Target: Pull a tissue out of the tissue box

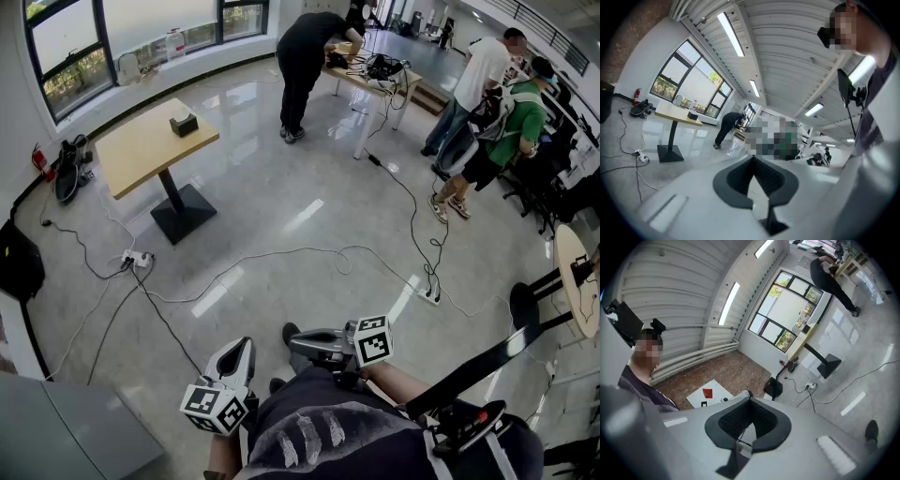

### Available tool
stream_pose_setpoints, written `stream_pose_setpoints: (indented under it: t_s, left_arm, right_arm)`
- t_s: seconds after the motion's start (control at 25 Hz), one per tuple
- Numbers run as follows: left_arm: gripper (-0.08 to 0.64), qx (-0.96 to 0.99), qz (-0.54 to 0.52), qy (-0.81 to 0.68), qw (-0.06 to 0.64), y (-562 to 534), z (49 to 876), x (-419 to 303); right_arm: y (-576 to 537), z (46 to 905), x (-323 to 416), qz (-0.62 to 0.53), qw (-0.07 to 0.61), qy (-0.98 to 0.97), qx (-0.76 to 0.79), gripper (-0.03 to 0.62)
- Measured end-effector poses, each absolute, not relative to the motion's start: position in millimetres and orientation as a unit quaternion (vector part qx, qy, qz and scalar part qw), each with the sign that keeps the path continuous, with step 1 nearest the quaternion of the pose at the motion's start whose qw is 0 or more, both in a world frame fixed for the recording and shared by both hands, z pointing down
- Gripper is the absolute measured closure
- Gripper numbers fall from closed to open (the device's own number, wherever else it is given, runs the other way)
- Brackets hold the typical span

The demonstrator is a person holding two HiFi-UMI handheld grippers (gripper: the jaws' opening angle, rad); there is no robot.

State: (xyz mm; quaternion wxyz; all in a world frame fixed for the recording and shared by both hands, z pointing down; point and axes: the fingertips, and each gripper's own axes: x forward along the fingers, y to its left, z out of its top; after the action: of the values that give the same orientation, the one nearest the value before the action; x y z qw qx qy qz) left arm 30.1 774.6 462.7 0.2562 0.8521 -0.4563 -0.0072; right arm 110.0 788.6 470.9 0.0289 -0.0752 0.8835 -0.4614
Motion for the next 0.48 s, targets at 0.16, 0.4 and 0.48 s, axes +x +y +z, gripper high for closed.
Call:
stream_pose_setpoints:
  t_s: [0.16, 0.4, 0.48]
  left_arm:
    - [0.557, 0.854, -0.010, -0.466, 0.232, 739.4, 456.3, 16.9]
    - [0.557, 0.830, 0.000, -0.499, 0.250, 713.4, 473.0, -15.3]
    - [0.557, 0.826, 0.006, -0.504, 0.254, 697.3, 474.8, -18.2]
  right_arm:
    - [742.3, 458.6, 121.4, -0.458, 0.072, 0.881, -0.092, 0.595]
    - [704.0, 471.6, 92.1, -0.470, 0.068, 0.878, -0.059, 0.595]
    - [690.6, 478.1, 82.3, -0.483, 0.066, 0.872, -0.044, 0.595]
